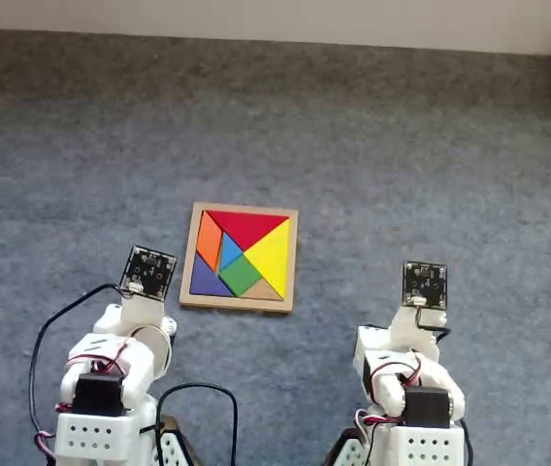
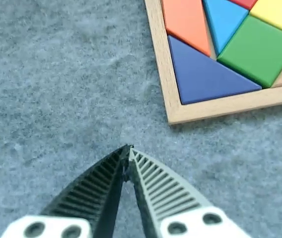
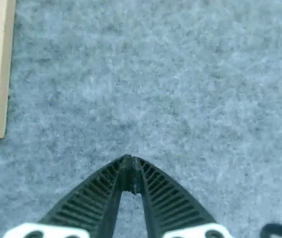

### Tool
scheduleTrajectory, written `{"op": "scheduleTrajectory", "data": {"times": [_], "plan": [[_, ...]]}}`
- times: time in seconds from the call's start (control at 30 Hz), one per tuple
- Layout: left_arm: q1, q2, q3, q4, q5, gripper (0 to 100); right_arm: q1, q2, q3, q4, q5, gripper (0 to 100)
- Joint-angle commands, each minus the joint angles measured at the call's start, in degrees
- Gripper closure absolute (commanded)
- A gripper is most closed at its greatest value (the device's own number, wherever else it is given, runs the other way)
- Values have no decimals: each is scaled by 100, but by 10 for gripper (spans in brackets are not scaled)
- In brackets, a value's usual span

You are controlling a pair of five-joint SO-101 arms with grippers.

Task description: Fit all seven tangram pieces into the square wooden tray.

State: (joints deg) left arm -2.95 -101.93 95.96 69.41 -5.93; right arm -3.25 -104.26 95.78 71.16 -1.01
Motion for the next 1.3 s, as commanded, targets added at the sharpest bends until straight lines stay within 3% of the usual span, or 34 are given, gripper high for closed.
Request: {"op": "scheduleTrajectory", "data": {"times": [0.0, 0.2, 1.27], "plan": [[110, -224, 119, 264, -53, 995, 57, -84, 602, 48, -26, 992], [110, -224, 119, 659, -44, 995, 57, -84, 602, 48, -26, 992], [110, -224, 119, 659, -44, 995, 57, -84, 602, 48, -26, 992]]}}
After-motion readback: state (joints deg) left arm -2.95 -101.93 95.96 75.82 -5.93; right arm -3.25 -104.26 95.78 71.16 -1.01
